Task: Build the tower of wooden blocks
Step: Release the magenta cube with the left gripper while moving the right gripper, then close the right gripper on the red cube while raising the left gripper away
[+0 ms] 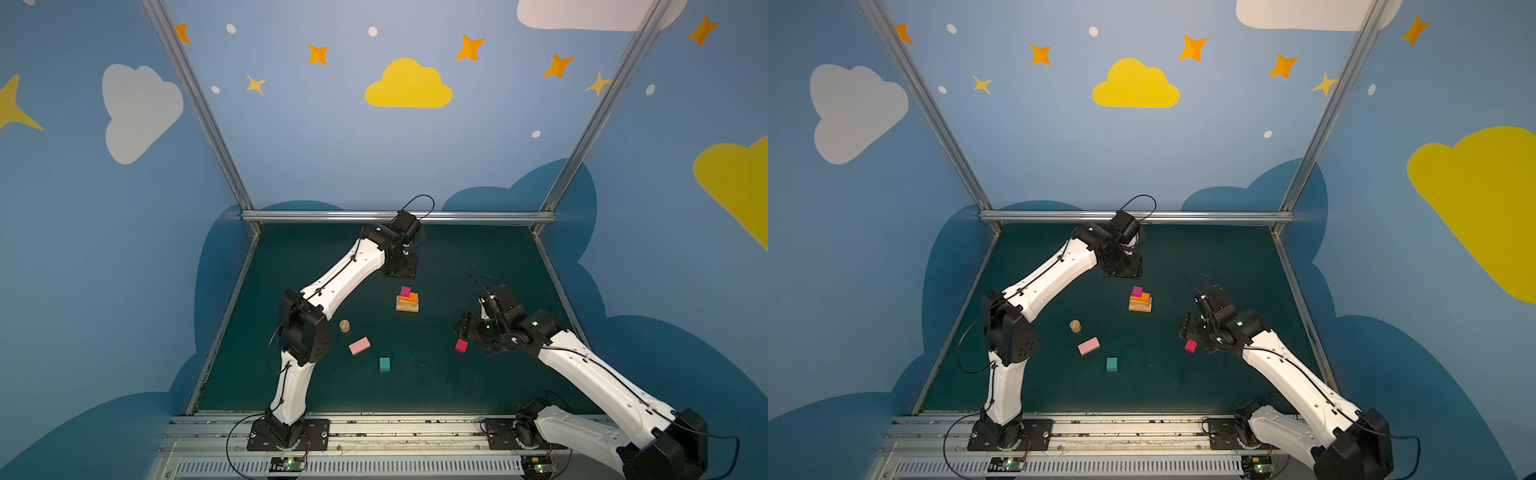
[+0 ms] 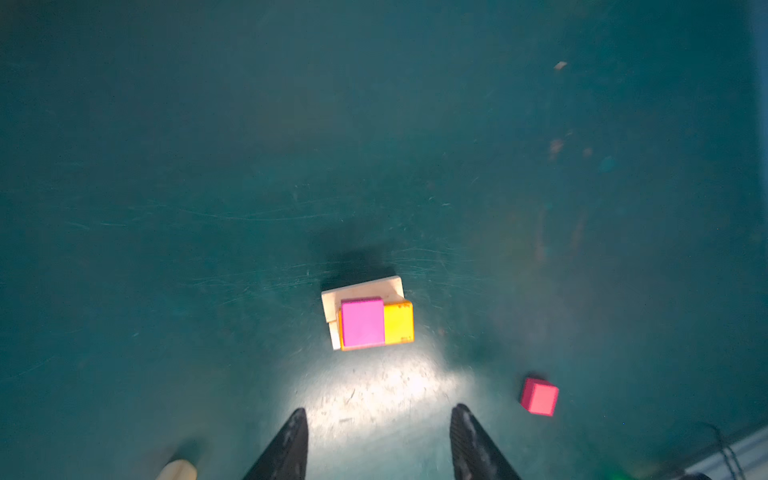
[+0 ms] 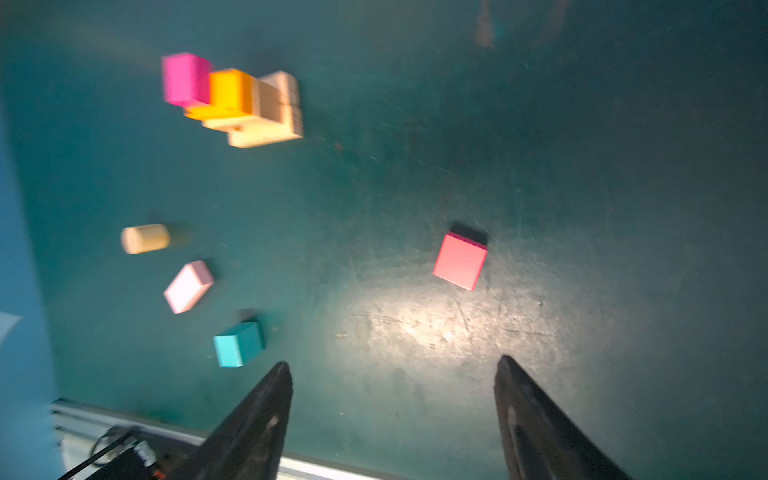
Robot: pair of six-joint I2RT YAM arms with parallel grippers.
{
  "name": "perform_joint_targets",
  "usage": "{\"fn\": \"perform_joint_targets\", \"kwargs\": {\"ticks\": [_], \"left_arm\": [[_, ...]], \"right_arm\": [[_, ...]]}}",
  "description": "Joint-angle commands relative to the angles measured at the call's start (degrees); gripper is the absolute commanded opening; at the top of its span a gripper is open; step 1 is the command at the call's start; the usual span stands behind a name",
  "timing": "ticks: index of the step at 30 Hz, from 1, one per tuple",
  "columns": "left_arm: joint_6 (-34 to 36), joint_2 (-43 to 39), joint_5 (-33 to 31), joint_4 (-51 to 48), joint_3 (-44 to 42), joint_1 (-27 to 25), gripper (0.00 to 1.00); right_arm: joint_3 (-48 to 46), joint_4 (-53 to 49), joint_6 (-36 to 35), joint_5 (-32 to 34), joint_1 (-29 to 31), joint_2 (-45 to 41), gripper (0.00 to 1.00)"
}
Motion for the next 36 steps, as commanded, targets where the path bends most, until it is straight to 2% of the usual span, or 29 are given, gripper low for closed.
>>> {"fn": "perform_joint_targets", "kwargs": {"ticks": [1, 14, 19, 23, 27, 32, 36], "left_arm": [[0.7, -5.8, -0.9, 3.4, -4.4, 1.2, 0.54], [-2.2, -26.4, 0.2, 14.0, -29.1, 6.7, 0.55], [-2.5, -31.7, 0.1, 18.7, -36.5, 8.2, 0.56], [-3.4, -32.8, 0.3, 18.8, -38.3, 9.2, 0.56], [-3.7, -32.9, 1.1, 19.2, -39.0, 9.4, 0.56], [-3.8, -32.8, 1.2, 18.9, -39.2, 9.5, 0.55], [-3.9, -33.2, 1.2, 19.3, -39.8, 9.6, 0.56]], "right_arm": [[-0.9, -2.2, 0.8, 1.9, 0.3, 3.8, 0.76], [1.8, -0.6, -0.8, 1.9, -0.6, 19.4, 0.71], [3.9, -0.4, -1.5, 2.1, -0.9, 24.8, 0.71], [5.3, -0.5, -1.5, 2.5, -0.9, 27.6, 0.67], [5.4, 0.0, -1.0, 3.3, -1.2, 28.5, 0.55], [5.6, -0.2, -1.0, 2.6, -1.6, 29.6, 0.51], [5.4, 0.2, -0.6, 2.0, -1.5, 29.6, 0.42]]}}
